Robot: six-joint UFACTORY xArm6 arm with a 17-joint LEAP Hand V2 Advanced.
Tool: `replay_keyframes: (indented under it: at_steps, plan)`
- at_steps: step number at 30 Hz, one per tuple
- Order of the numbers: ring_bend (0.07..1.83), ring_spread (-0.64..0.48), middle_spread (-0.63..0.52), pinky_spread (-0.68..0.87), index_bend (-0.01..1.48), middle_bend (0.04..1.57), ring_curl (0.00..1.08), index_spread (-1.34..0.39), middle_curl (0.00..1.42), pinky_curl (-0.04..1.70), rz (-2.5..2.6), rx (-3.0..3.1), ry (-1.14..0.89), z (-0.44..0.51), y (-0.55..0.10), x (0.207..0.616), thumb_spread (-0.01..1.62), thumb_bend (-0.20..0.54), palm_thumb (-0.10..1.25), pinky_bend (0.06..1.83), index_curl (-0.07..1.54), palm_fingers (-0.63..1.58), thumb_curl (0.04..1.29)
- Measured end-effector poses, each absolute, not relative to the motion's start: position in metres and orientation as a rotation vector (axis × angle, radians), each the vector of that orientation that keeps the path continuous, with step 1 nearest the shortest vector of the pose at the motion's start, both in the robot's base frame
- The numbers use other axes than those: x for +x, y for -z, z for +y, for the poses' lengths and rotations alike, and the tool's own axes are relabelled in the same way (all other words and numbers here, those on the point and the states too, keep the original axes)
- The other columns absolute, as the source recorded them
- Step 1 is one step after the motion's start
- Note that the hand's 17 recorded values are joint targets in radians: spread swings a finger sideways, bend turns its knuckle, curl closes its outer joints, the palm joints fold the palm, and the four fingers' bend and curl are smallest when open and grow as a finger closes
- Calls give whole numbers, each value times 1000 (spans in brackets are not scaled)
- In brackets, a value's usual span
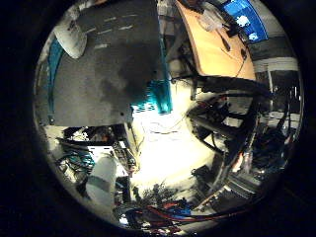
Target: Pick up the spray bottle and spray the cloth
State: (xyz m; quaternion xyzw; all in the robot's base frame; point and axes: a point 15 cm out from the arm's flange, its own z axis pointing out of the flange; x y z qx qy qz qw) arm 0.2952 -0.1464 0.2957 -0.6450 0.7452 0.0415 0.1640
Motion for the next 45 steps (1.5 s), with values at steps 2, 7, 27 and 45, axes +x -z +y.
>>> replay_keyframes:
  at_steps: [2,7,27,45]
  plan:
    - [234,101,-35,383,159,224,217,-323,359,281,2095,-1806,-119,-145,-297,299,1188,-19,563,204,324,350,261]
    - [258,91,-25,385,154,229,228,-314,363,291,2015,-1697,-138,-137,-298,311,1176,-18,552,237,300,331,264]
    - [343,98,39,369,146,245,254,-272,368,313,1820,-1429,-51,-126,-313,371,1143,-20,520,375,258,215,270]
    - [368,116,86,377,154,274,254,-232,366,298,1759,-1400,-118,-93,-301,405,1129,-18,542,410,267,197,277]
